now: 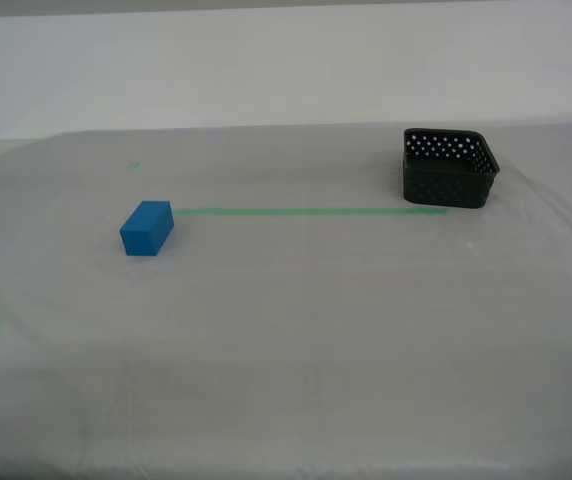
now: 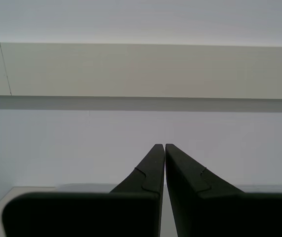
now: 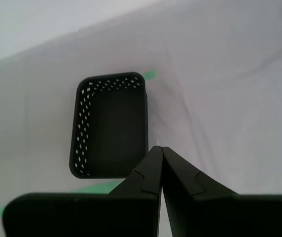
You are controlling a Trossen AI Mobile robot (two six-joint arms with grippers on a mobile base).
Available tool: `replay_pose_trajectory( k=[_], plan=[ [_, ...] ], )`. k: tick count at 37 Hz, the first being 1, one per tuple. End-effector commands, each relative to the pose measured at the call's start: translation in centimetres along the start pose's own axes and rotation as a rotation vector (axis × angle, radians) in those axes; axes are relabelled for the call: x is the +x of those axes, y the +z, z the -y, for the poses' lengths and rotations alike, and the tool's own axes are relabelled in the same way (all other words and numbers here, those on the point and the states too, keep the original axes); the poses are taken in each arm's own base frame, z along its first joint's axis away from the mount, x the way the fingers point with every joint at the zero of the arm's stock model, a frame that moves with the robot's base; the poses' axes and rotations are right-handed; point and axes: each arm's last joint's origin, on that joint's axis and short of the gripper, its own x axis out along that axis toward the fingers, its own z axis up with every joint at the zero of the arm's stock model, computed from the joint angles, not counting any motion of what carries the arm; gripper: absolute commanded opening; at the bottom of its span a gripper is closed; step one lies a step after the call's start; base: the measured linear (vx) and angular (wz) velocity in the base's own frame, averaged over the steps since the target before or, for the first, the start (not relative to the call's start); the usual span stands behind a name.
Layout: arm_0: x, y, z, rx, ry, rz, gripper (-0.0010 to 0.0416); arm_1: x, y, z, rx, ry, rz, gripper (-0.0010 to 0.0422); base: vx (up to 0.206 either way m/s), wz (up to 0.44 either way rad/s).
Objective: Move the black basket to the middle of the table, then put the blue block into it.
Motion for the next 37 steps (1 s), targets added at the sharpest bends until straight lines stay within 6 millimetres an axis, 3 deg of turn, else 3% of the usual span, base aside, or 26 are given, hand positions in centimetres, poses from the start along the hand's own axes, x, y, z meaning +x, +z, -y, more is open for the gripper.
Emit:
replay_pose_trajectory(
  k=[1,18,37],
  plan=[
    [0.8,0.7,-0.3,-0.001,0.001,-0.061,0.0,0.0,0.1,0.0,0.002,0.001,0.005,0.0,0.0,0.0],
    [5.0,3.0,-1.3,-0.013,-0.026,-0.296,0.0,0.0,0.1,0.0,0.002,0.001,0.005,0.0,0.0,0.0],
    [8.2,4.1,-2.4,-0.029,-0.027,-0.33,0.0,0.0,0.1,0.0,0.002,0.001,0.005,0.0,0.0,0.0]
  ],
)
